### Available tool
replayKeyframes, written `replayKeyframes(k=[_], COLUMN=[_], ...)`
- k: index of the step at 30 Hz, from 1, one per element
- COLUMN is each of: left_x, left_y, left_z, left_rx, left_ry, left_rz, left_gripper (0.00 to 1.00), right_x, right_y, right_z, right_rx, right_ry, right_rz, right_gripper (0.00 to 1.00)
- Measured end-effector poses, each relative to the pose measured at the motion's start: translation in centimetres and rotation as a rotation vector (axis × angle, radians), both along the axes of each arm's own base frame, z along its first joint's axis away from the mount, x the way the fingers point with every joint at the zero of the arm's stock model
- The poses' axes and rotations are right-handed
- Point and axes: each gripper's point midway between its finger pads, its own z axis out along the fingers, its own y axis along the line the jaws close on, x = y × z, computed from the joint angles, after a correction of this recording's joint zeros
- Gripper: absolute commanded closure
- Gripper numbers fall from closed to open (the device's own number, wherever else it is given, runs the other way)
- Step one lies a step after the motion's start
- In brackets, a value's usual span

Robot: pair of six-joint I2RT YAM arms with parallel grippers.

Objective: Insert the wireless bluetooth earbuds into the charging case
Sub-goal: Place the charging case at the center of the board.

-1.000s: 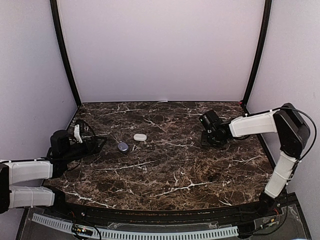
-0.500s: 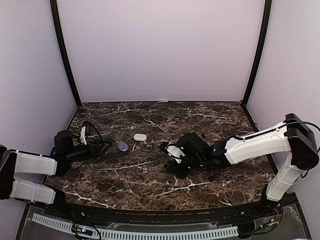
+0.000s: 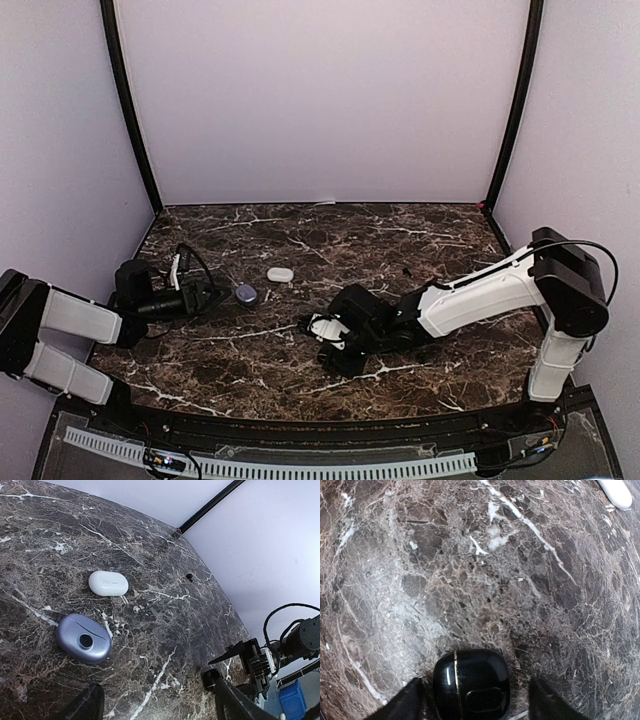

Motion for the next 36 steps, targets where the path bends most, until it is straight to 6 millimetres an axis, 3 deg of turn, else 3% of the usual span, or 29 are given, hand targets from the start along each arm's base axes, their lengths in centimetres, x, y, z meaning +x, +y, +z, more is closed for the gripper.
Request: replayKeyframes(k=[10, 17, 29, 36], left_x=[-0.2, -0.4, -0.2, -0.7], left_y=[-0.5, -0.9, -2.3, -4.3], left_z=[0.6, 0.6, 0.9, 1.1], left_rx=[-0.014, -0.013, 0.019, 0.068], left_ry=[-0.022, -0.021, -0.049, -0.085], left_rz=[-0.028, -0.039, -0.070, -0.126], left_gripper=[0.23, 0.23, 0.24, 0.24], right_x=[1.1, 1.7, 7.9, 7.3], right_y=[-0.9, -3.3, -7.4, -7.1], right_z=[0.0, 0.1, 0.7, 0.8], right_rx=[-0.041, -0.048, -0.019, 0.036], right_ry=[-0.070, -0.111, -0.173, -0.132], right_rz=[-0.040, -0.095, -0.400, -0.400], right_gripper=[0.01, 0.01, 0.01, 0.02])
